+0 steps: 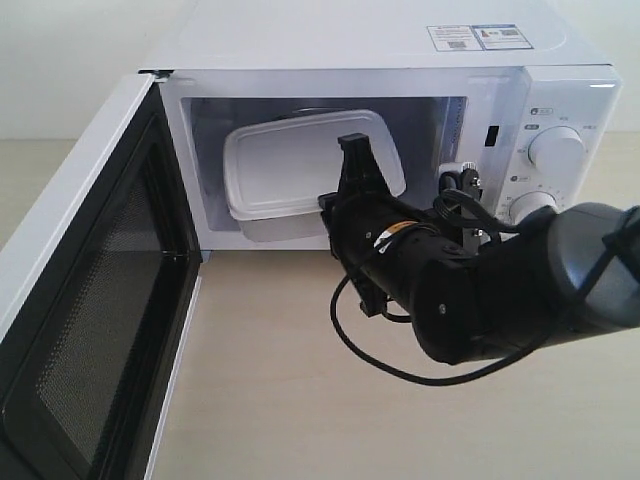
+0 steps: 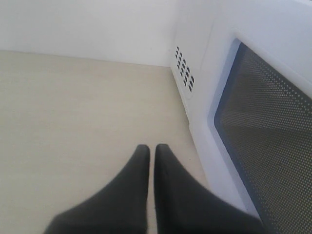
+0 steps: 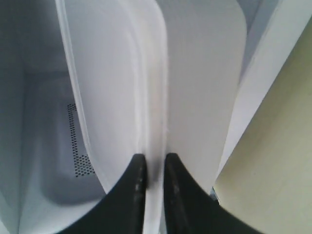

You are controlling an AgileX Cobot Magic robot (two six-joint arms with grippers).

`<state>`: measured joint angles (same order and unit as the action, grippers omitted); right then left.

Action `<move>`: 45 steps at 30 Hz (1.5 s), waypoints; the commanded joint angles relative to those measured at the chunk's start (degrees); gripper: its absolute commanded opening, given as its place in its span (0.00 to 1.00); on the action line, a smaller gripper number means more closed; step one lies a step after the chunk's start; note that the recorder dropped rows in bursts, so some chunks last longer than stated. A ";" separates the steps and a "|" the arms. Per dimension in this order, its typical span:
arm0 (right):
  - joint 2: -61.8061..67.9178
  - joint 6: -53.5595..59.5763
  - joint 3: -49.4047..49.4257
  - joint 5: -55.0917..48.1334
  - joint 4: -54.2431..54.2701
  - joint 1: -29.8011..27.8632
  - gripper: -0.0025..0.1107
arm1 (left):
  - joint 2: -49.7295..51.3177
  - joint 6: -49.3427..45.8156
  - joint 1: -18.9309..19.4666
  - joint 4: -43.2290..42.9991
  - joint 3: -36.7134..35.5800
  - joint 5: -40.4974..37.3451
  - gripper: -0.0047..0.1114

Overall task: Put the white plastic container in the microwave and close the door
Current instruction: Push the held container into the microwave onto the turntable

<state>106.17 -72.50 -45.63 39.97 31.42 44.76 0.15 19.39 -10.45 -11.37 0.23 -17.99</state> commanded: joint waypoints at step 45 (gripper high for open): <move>1.63 4.12 -6.42 -8.21 -16.92 -7.61 0.47 | -0.15 0.54 0.18 0.49 -0.23 -0.01 0.08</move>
<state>108.84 -68.51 -51.88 34.06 17.53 37.51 0.15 19.39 -10.45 -11.37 0.23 -17.99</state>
